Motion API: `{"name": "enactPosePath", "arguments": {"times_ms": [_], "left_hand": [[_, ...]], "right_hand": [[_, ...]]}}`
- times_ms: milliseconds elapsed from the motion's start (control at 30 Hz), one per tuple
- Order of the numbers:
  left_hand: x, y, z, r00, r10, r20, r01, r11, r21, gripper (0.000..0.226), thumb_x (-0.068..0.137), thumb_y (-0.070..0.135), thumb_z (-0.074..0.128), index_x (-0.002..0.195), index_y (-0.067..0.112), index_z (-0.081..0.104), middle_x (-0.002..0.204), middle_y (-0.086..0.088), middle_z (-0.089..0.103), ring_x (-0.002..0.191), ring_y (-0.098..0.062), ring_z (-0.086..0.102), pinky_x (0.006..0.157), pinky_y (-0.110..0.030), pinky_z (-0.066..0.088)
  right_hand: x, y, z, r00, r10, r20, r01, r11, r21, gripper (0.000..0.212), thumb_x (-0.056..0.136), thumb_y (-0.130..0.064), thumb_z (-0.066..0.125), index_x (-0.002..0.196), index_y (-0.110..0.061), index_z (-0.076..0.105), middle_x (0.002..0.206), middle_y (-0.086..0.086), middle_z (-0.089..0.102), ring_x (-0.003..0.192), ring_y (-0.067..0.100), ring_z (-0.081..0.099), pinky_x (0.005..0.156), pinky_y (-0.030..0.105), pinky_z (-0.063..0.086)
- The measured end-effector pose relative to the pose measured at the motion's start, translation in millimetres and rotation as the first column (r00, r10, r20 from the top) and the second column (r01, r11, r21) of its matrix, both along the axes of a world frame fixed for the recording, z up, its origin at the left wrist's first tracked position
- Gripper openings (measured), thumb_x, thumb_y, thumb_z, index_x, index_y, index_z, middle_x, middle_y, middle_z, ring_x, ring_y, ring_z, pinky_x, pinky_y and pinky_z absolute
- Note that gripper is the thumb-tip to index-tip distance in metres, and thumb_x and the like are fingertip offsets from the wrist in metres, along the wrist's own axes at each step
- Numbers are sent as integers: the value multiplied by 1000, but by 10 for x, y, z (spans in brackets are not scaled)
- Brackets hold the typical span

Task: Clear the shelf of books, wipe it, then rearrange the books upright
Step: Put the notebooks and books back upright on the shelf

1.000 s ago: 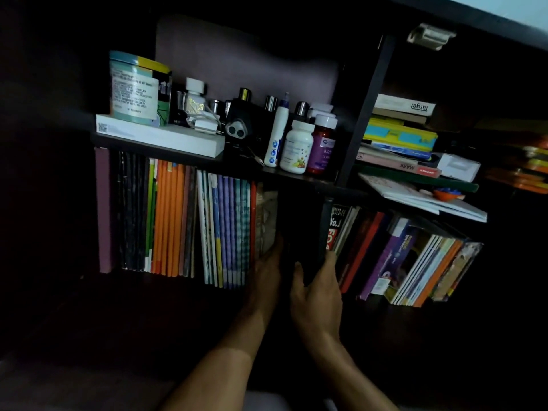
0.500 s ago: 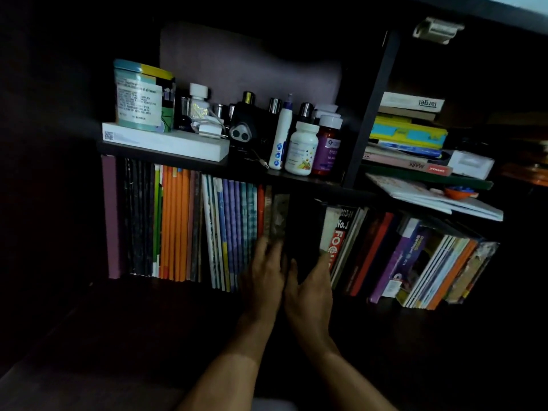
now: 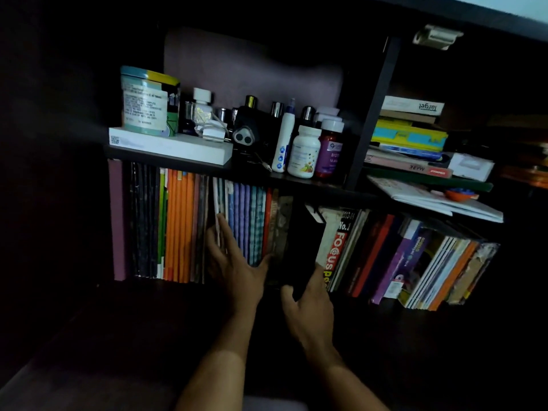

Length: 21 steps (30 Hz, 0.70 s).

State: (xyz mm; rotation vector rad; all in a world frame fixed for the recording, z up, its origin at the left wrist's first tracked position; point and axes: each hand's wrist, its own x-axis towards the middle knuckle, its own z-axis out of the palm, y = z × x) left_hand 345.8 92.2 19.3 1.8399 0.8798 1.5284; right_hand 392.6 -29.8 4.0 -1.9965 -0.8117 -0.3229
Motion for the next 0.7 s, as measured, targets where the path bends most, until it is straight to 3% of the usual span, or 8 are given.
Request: {"name": "enactPosePath", "arguments": {"times_ms": [100,267,333,400,500,567,700], "left_hand": [[-37,47,27,1000,21,10,-21,999,29,129,69,21,91,160,40,2,160,-14,15,144,-38,29,108,-64,38],[-44,69,23,996,89,-1,-88,994,66,123,71,13,87,160,37,6,158,-18,18,145,-40,26,110,-65,35],[-29,44,20,994,105,-23,-103,992,78,122,72,17,87,160,38,5,160,-18,16,146,-40,24,111,-65,33],[-9,11,-12,989,136,-52,-131,988,83,121,73,24,88,161,36,5,162,-18,12,148,-40,19,115,-64,28],[25,-22,-62,979,178,-94,-172,982,74,122,72,32,88,161,34,5,165,-16,9,151,-38,11,118,-62,22],[45,-19,-91,980,180,-79,-175,982,71,122,71,35,88,161,32,6,165,-16,9,151,-37,9,117,-62,20],[76,-3,-102,976,207,-64,-201,975,91,120,69,39,89,160,28,12,164,-17,13,150,-36,10,116,-55,15]], "right_hand": [[-8,-33,-15,994,101,36,-102,994,25,62,89,-50,55,144,-22,47,136,-4,61,120,11,60,99,29,50],[78,-42,-60,976,214,27,-215,975,58,56,96,-42,64,146,-22,48,138,-13,60,125,-1,55,104,23,48],[127,-4,-83,984,175,-33,-171,981,88,53,93,-41,68,141,-25,51,130,-13,63,116,1,60,96,23,52],[185,43,-84,993,65,-101,-47,983,176,35,89,-37,75,117,-26,57,108,-9,68,94,5,64,79,29,55],[283,109,-49,989,-54,-135,70,991,115,35,88,-44,73,84,-24,45,74,-4,59,68,15,58,60,34,43],[312,161,-33,993,-99,-68,97,995,-24,41,92,-53,64,76,-22,43,67,-3,57,65,22,57,56,36,39],[329,279,14,984,-171,-57,165,981,-101,40,94,-56,59,77,-23,45,70,-4,61,71,23,62,59,34,42]]}}
